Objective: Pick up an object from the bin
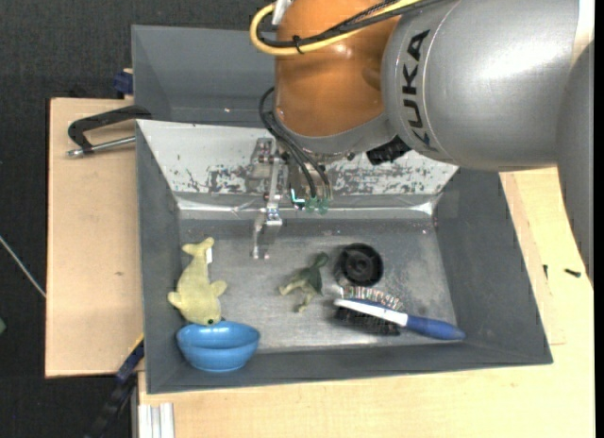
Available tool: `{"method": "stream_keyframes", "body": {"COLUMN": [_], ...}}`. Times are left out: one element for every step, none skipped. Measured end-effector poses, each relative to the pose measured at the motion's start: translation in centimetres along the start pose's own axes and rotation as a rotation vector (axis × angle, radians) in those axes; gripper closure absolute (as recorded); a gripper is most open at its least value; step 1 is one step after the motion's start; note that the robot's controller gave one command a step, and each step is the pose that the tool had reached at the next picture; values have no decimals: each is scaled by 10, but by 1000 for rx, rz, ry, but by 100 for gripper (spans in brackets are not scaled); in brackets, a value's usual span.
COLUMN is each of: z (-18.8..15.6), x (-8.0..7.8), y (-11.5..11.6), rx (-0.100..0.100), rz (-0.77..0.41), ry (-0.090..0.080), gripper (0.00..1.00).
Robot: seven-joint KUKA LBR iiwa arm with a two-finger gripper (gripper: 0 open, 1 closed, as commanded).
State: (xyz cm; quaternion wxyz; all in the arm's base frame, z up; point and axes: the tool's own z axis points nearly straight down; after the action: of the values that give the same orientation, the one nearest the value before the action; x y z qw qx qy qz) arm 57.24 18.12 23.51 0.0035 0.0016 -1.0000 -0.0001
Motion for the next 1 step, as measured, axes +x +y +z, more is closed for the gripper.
{"method": "stream_keyframes", "body": {"z": [117], "x": [59], "y": [-74], "rx": [3], "rz": [-203], "ry": [2], "gripper": [0]}}
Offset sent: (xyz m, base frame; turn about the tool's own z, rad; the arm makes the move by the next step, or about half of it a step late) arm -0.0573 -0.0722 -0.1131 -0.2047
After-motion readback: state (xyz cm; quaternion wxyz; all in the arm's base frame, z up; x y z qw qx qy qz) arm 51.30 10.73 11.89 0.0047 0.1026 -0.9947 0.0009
